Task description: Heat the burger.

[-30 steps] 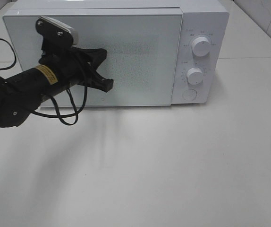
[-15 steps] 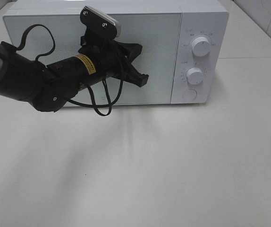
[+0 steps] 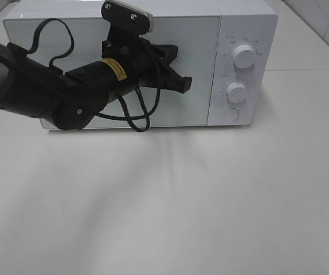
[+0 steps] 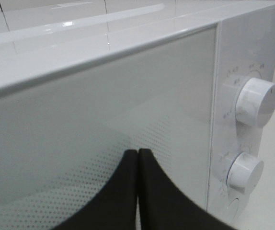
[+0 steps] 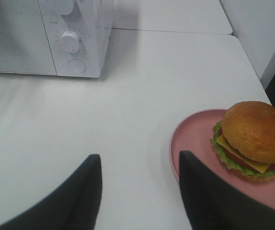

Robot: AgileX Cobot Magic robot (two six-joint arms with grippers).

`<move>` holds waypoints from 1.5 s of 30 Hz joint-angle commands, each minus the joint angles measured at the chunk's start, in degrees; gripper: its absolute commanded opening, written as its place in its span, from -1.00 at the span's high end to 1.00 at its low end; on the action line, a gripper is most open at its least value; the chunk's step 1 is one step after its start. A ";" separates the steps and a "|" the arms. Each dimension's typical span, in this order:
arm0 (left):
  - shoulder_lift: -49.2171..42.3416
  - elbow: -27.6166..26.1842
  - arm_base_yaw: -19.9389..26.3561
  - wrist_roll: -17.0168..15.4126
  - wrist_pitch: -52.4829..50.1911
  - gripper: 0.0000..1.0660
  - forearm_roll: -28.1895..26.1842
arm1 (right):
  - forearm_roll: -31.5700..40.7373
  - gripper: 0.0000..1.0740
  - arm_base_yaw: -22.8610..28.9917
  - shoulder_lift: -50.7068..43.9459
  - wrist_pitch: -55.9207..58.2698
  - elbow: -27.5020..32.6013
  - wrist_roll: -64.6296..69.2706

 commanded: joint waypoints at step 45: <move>-33.58 -1.26 -9.97 -7.51 77.01 -0.73 -2.29 | 0.11 0.04 -0.06 -1.60 -0.52 0.00 0.17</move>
